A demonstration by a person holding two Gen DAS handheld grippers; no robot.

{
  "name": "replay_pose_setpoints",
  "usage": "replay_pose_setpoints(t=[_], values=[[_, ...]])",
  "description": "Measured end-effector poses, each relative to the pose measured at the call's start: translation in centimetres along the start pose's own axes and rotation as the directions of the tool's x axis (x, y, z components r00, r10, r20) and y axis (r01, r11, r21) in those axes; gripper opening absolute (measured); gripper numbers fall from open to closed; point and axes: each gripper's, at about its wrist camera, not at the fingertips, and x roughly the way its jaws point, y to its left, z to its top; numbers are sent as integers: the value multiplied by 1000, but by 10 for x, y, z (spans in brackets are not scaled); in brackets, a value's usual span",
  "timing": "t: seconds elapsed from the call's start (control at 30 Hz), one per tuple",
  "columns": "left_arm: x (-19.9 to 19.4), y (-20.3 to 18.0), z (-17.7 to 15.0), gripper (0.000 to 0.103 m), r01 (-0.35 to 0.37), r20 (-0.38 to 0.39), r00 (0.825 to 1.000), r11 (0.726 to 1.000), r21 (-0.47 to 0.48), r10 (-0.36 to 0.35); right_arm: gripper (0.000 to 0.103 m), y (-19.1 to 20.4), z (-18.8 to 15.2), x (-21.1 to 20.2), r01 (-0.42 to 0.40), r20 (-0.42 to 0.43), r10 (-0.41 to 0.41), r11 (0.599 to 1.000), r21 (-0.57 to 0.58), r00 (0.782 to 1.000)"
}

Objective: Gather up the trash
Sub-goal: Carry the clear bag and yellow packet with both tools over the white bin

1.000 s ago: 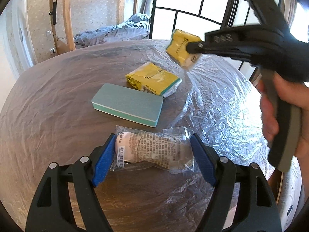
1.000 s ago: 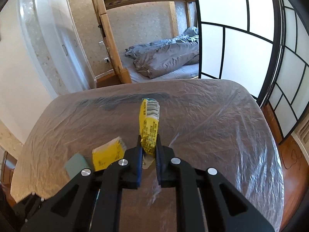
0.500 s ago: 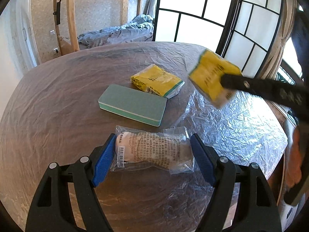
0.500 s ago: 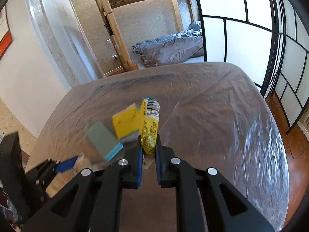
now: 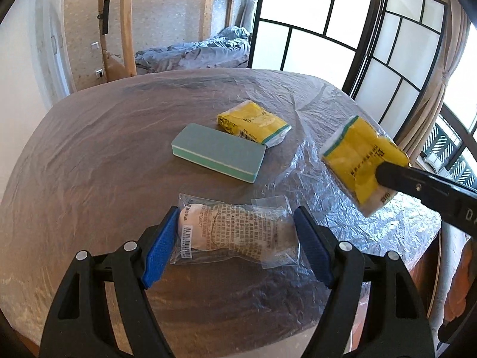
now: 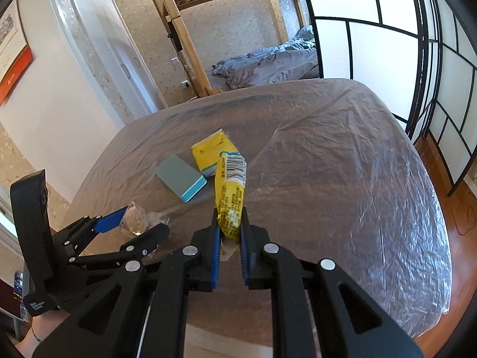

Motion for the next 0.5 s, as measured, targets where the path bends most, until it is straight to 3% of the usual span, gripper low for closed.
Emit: replay_pose_setpoints(t=[0.5], values=[[-28, -6, -33, 78, -53, 10, 998, 996, -65, 54, 13, 22, -35, -13, -46, -20, 46, 998, -49, 999]])
